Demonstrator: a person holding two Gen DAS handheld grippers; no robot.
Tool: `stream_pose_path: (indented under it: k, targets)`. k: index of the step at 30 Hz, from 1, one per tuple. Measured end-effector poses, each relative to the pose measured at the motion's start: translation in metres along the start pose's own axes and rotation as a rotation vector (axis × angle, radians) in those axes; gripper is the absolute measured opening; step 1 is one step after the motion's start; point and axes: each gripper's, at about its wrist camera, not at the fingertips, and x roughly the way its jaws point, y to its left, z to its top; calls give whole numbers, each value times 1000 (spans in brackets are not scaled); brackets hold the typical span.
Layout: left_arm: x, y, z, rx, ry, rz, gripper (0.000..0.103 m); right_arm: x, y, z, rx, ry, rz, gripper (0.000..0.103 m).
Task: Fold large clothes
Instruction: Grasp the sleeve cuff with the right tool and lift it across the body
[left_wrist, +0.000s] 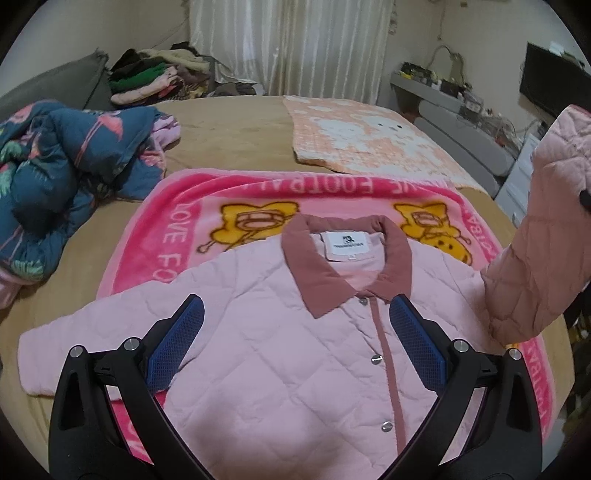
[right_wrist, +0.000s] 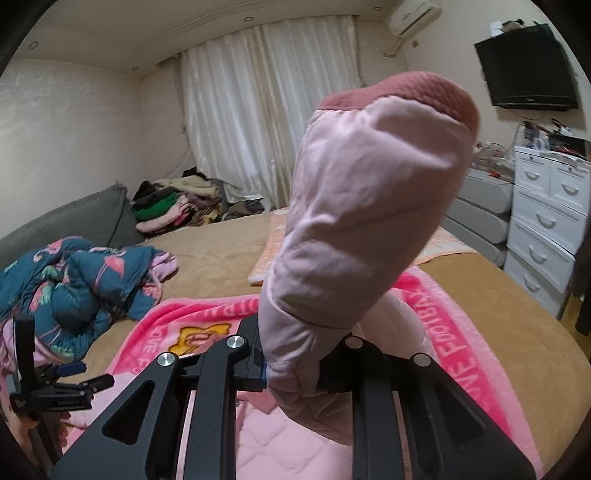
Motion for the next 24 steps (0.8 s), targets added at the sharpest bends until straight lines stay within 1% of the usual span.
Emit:
stream_pose_path:
  k: [6,12,15,18,21,24]
  targets:
    - [-8,33,-4,-78,-14,-33,94,15,27,-14,-17,28,51,18]
    - [-9,60,-17,-134,-12,-48,94,35,54,-44,-49,61,96,18]
    - [-8,72,-25,-165,-12,-46,94,50,77,-61,-57,80,122,18]
    - [-8,81,-34,-195,-8,-50,94,62,93,-85,-59,108,152,18]
    - [-3,88,-45,-232,22,-86,94,78,111,-114,-52,154,174,18]
    - [3,89,-53,-238,50,-111,94,97,127,-145,-61,219,173,18]
